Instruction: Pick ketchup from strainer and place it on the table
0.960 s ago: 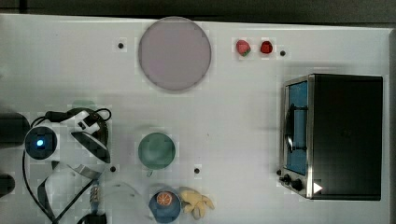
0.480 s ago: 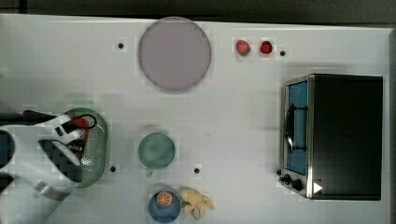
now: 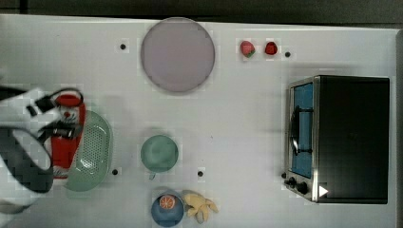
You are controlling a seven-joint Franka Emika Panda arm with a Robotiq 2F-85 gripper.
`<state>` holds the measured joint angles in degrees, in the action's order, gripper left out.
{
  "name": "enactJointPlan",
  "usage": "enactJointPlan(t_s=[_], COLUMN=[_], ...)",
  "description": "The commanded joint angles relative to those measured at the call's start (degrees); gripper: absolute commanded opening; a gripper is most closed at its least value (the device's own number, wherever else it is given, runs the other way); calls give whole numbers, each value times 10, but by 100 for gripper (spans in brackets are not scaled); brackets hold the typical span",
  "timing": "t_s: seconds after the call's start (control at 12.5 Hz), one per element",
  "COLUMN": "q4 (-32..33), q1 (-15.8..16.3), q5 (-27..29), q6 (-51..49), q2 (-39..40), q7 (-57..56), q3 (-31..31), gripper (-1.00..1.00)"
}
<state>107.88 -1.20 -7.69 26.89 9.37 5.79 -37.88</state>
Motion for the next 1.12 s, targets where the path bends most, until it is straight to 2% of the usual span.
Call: enactJointPlan(t_s=[0.08,0.48,0.72,0.88,1.12], q4=[-35,-39,-29,-2,66], q1=[-79,-110,-115,-116,-116], q5=[8,7,8,8,7], q6=[-50,-40,-39,-20,68], q2=[16,16,16,16,16], q7=[-124,-294,-316,-317,-317], q3=[81,202,261,286,303], gripper=[19,19,19,19,19])
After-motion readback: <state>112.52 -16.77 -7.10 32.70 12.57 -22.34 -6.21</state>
